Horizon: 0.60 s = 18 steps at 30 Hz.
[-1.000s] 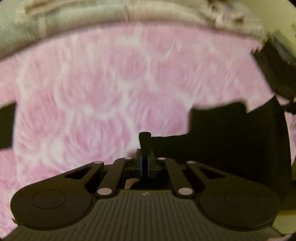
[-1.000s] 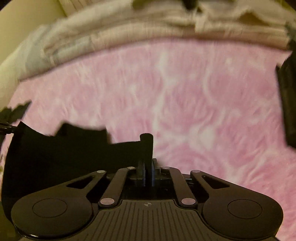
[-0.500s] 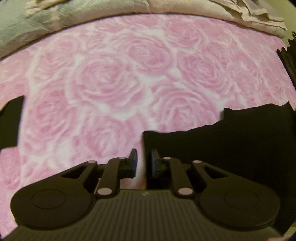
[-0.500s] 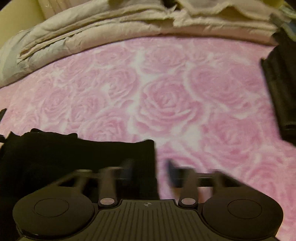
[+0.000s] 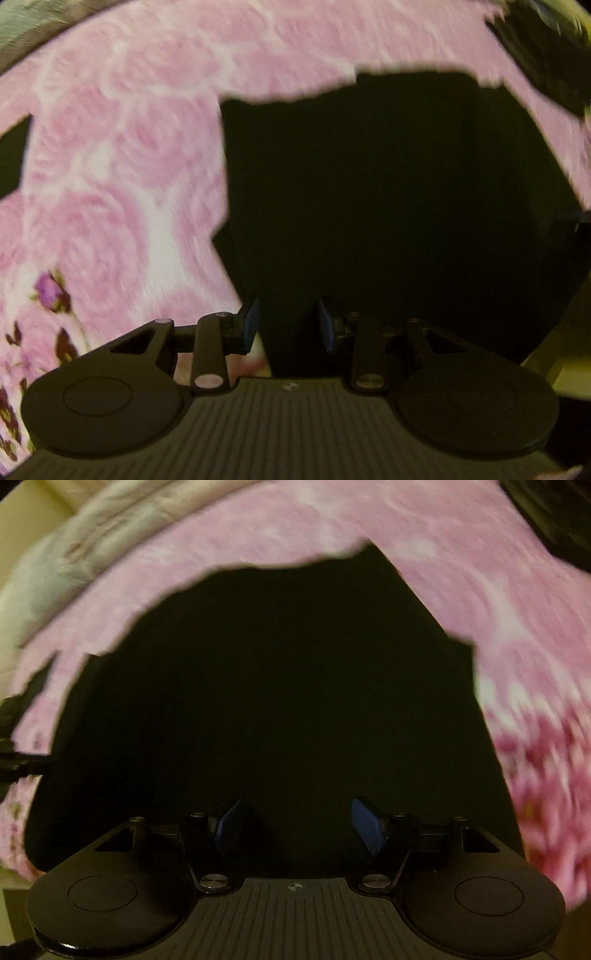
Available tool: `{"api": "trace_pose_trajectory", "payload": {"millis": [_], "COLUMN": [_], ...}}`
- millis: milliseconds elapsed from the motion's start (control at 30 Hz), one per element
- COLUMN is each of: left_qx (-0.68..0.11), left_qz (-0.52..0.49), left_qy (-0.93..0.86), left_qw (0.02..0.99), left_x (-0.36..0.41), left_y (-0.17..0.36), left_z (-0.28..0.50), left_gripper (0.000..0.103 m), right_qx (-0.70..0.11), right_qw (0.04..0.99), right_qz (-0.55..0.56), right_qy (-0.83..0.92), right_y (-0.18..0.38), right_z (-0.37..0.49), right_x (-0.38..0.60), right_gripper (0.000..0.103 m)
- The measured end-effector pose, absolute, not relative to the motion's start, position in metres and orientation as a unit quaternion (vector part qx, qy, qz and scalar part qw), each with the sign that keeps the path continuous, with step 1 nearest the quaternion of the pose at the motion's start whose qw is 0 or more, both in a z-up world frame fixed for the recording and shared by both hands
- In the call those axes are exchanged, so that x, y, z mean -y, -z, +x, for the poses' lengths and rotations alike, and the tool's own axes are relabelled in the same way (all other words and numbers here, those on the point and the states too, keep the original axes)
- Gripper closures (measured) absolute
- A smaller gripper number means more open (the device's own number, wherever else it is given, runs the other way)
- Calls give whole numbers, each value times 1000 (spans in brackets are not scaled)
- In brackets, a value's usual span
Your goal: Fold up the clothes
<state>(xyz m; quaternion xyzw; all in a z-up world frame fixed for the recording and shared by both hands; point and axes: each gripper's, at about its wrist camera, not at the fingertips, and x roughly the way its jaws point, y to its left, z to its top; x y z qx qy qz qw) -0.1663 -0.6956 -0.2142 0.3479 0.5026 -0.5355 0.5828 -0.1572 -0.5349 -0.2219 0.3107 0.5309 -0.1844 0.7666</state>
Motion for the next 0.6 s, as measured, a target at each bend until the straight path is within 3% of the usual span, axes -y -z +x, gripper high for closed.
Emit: {"api": "trace_pose_trajectory", "payload": {"millis": [200,300,467,600], "left_qx": [-458,-393,-236,-130], "left_qz": [382,416,487,518], "left_qy": [600,645,709,743], "left_qw": [533,507,452,404], "left_x": [673,659,623,599], "left_y": [215,203,184,186], "left_z": [-162,-151,-136,-132], "left_gripper": [73,71,51,39], "right_qx": [-510,-498,-530,-542], "right_qw": [777,797,831,836], "right_qz": [269,228,98,-82], "right_qy": [252,255,135,30], "right_y": [182,163,165,197], "right_z": [-152,-133,-85,-64], "right_x": [487,426,290,200], "right_gripper": [33,6,6,6]}}
